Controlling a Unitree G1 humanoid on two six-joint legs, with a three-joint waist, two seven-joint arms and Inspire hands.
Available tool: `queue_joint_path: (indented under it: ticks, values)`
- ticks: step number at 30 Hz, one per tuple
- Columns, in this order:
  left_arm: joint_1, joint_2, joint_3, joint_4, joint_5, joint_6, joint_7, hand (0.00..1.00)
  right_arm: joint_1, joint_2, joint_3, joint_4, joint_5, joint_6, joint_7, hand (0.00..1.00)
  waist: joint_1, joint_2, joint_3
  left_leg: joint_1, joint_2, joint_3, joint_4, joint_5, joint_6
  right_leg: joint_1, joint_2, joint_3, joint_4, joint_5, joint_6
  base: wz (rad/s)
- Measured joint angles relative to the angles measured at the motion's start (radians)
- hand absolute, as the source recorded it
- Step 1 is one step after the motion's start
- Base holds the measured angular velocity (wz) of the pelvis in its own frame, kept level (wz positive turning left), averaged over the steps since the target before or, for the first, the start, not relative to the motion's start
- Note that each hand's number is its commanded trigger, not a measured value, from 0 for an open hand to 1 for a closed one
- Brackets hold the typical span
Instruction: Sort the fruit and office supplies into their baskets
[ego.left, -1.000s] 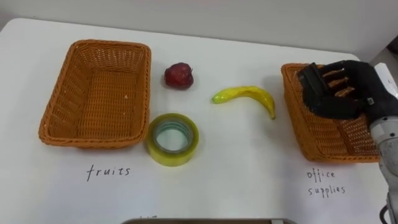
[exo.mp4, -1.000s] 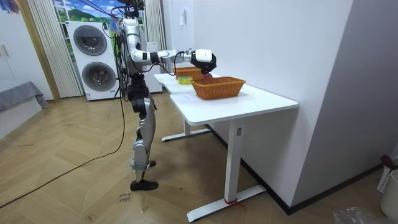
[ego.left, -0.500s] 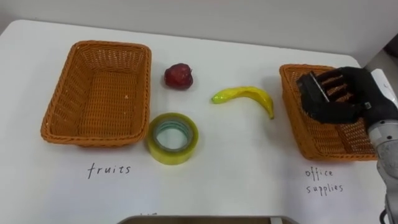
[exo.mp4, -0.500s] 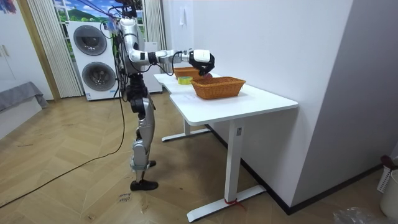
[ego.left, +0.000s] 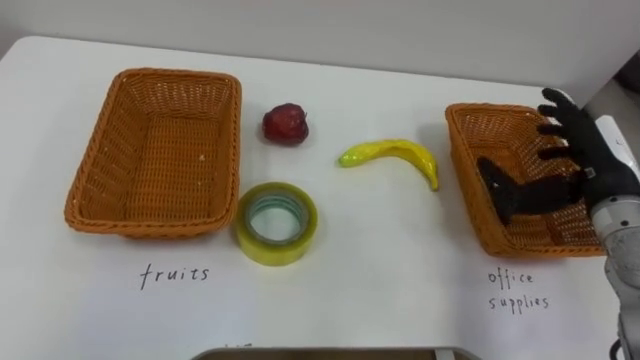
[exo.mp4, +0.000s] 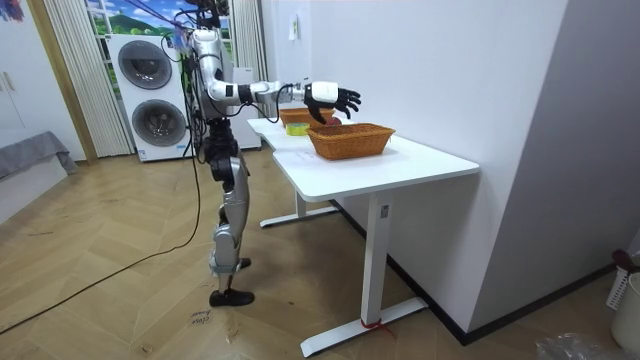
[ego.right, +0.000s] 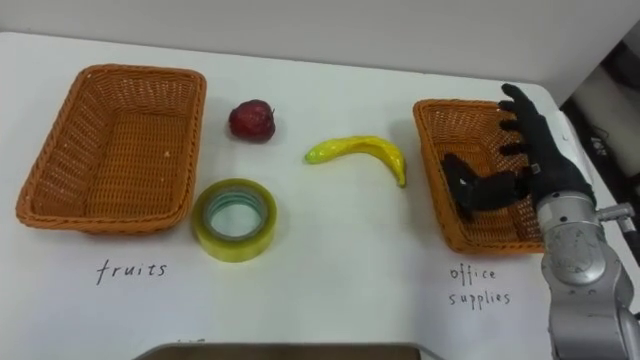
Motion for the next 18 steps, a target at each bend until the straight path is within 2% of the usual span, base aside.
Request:
queue_joint_path:
  ticks: [18]
  values:
    - [-0.009,-0.001,0.001,-0.001,0.001,0.003,0.0,0.0,0.0,0.0,0.0,-0.044,0.002,0.001,0.027,0.0,0.003,-0.002,-0.0037,0.006,0.001,0.0,-0.001,0.0,0.0,0.004,0.0,0.005,0.003,0.0,0.0,0.0]
